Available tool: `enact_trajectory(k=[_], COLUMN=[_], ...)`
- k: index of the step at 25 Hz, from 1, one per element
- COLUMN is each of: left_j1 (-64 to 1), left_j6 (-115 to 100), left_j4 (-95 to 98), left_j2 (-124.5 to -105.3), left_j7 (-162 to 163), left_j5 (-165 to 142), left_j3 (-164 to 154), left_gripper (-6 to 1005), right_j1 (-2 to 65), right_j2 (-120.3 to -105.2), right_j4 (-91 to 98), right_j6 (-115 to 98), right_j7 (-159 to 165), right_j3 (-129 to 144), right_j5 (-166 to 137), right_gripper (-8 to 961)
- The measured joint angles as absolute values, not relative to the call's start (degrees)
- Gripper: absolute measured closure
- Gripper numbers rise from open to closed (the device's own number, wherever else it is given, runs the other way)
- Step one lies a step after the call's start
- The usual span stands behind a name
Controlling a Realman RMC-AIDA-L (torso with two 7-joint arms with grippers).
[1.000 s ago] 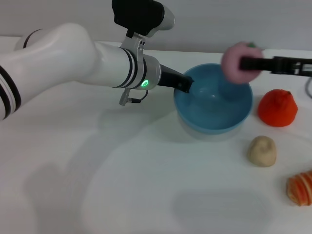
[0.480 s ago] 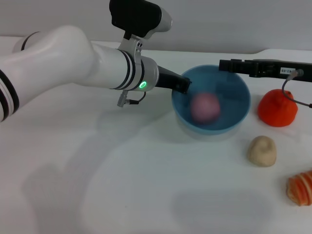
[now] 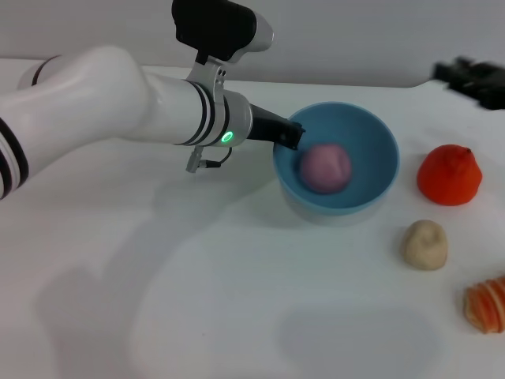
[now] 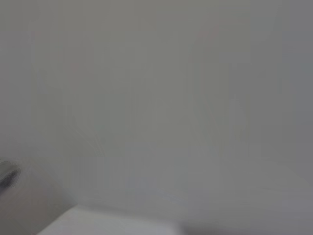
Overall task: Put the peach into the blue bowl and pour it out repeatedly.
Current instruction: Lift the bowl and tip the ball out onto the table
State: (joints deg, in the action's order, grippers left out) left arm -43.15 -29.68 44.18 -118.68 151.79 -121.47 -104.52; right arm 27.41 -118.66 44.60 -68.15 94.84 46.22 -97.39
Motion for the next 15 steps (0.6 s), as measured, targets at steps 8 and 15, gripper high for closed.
enact_trajectory(k=[8, 15], left_j1=[-42.8, -42.5], left_j6=[-23.7, -11.8], left_j4=[44.5, 48.0], left_j2=[-118.52, -118.55], left_j7=[148.8, 138.7], left_j5=[-121.9, -122.1], left_j3=[-106.9, -113.8], left_gripper=[999, 999], right_j1=[15.7, 11.9], right_j2=[-118.65, -118.73], right_j4=[37.4, 20.6], right_j6=[-65.0, -68.4], right_j7=[71.3, 54.1], right_j3=[44.1, 35.8], right_j5=[-76.6, -70.3], right_gripper=[437, 437])
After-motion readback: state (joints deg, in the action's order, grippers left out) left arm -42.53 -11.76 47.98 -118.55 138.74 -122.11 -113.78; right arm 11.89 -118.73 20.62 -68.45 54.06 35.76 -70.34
